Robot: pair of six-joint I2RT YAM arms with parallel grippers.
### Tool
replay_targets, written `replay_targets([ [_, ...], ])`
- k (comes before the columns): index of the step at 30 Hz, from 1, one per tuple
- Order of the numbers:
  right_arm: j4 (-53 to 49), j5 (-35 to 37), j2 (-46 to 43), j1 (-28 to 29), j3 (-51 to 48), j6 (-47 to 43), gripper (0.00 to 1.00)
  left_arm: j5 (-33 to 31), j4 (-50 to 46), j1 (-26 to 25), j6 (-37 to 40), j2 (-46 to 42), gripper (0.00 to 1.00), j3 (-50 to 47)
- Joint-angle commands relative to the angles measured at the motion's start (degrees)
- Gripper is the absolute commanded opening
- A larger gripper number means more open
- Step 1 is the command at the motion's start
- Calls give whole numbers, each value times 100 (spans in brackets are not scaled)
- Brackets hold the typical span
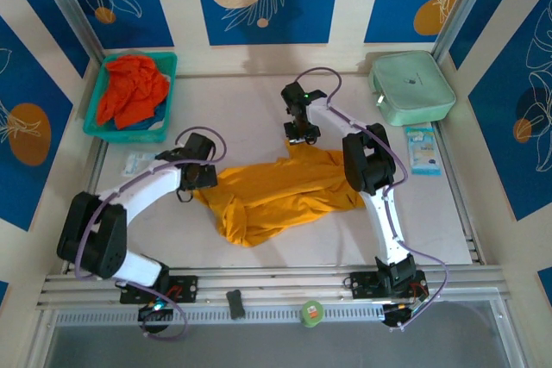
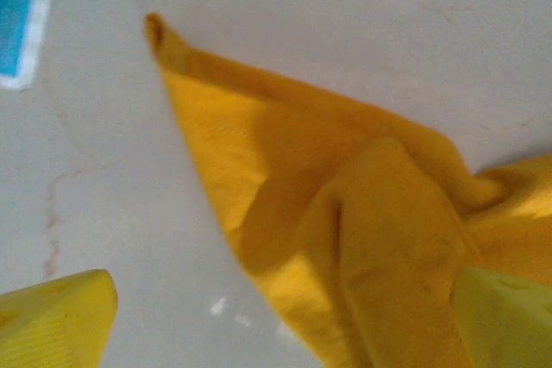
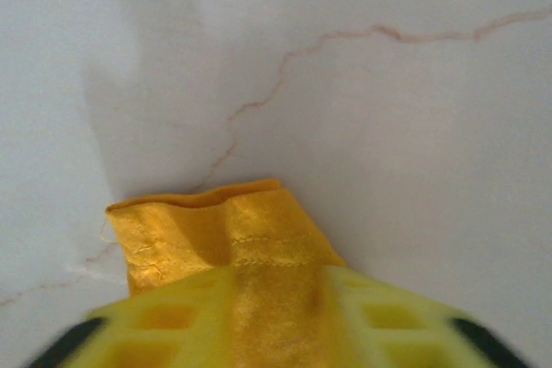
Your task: Fold and stack the t-shirts
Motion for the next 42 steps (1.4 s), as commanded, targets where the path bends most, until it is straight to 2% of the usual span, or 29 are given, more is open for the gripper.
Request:
replay_targets([
  [1,-224,-38,135,-41,-76,57,21,386,415,62,215,413,97,324],
  [4,-225,-35,44,-73,-171,53,21,713,668,59,304,748,95,467],
  [5,-201,-41,-1,-85,-219,42,18,839,796,54,335,796,95,485],
  [8,-171,-49,-92,-131,-263,59,0,1041,989,51,488,946,96,624],
  [15,-55,132,-702,-303,-376,197,0,873,655,52,667,1449,97,987],
  [24,368,602,-2699,-598,-1187,418,0,1205,1068,43,1016,880,97,584],
  [29,509,678,-3539,-696,-1736,525,0,1111,1079,44,984,675,96,370],
  [32,483,700,-3743,-799,-1968,627,0,1312,1184,42,944,871,84,273],
  [34,487,663,-3798,-865,-2108,686,0,1525,1374,15,831,871,73,154],
  [36,483,659,-3787,-896,-2198,711,0,1608,1555,-39,719,707,69,38],
  [37,488,655,-3772,-919,-2235,728,0,1670,1623,-68,678,597,70,13],
  [40,481,682,-3718,-938,-2325,776,0,1969,1713,-185,717,415,81,132],
  [42,496,670,-3708,-939,-2368,804,0,2117,1613,-274,810,448,84,365],
])
